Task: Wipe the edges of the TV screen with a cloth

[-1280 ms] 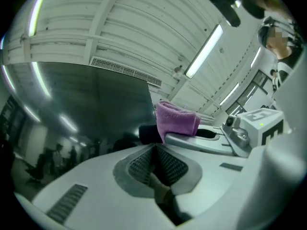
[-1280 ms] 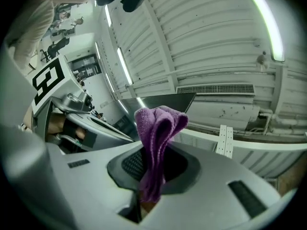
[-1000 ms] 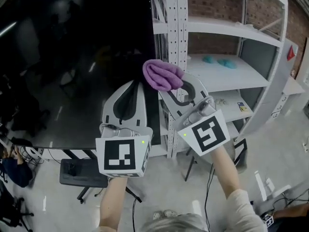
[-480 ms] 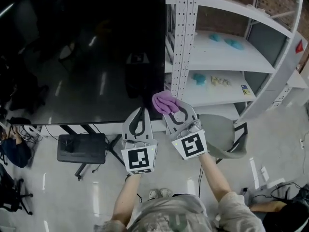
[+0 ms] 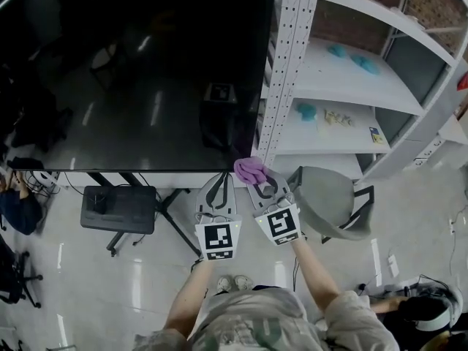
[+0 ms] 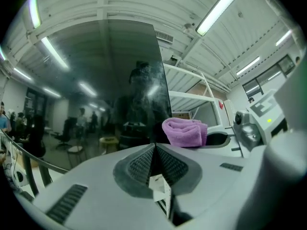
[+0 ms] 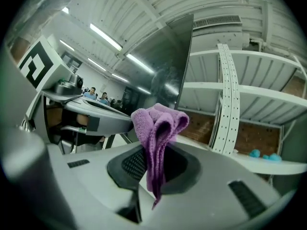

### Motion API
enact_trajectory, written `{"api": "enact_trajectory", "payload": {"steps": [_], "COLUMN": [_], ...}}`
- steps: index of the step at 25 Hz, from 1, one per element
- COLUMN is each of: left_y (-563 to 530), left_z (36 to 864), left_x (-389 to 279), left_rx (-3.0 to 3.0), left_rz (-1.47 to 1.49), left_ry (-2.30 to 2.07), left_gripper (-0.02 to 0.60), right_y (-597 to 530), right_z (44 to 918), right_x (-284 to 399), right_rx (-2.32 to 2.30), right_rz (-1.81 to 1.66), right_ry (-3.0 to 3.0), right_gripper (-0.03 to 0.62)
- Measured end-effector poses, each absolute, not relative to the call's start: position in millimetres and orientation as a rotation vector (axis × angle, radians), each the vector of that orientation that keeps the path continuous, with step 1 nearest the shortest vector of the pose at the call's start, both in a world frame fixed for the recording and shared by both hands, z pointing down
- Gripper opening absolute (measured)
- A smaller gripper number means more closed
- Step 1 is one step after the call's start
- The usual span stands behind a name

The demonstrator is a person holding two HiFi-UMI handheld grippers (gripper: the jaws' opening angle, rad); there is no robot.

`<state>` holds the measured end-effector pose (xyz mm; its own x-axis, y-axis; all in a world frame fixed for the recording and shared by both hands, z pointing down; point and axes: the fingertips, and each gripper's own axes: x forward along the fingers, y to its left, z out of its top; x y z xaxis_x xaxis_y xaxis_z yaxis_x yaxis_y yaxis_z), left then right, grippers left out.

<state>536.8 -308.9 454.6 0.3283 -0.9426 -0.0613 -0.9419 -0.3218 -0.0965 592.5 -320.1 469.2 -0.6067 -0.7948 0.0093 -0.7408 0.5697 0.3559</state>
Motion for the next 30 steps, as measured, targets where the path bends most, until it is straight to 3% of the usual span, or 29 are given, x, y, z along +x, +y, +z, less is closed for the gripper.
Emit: {"api": "enact_trajectory", "payload": {"steps": [16, 23, 30], "left_y": [-312.2, -297.7, -278.2], "left_z": [497.2, 509.3, 524.8], "left_x": [507.4, 474.4, 388.4], "left_rx": [-2.395, -2.273, -2.116], "left_rz": [-0.111, -0.198, -0.163], "left_ry": [2.027, 2.154, 2.384], "left_gripper": [0.021, 0.021, 0.021], "right_y": [-326.9, -332.0, -334.5], "right_z": [549.2, 556.1, 551.4], "right_x": [586.4, 542.4, 468.0], "right_rx": [1.215, 1.119, 0.994], "right_rz": [-0.084, -0.114, -0.169], "right_ry": [-2.759, -2.826, -2.907], "right_gripper": [0.049, 0.049, 0.049]}}
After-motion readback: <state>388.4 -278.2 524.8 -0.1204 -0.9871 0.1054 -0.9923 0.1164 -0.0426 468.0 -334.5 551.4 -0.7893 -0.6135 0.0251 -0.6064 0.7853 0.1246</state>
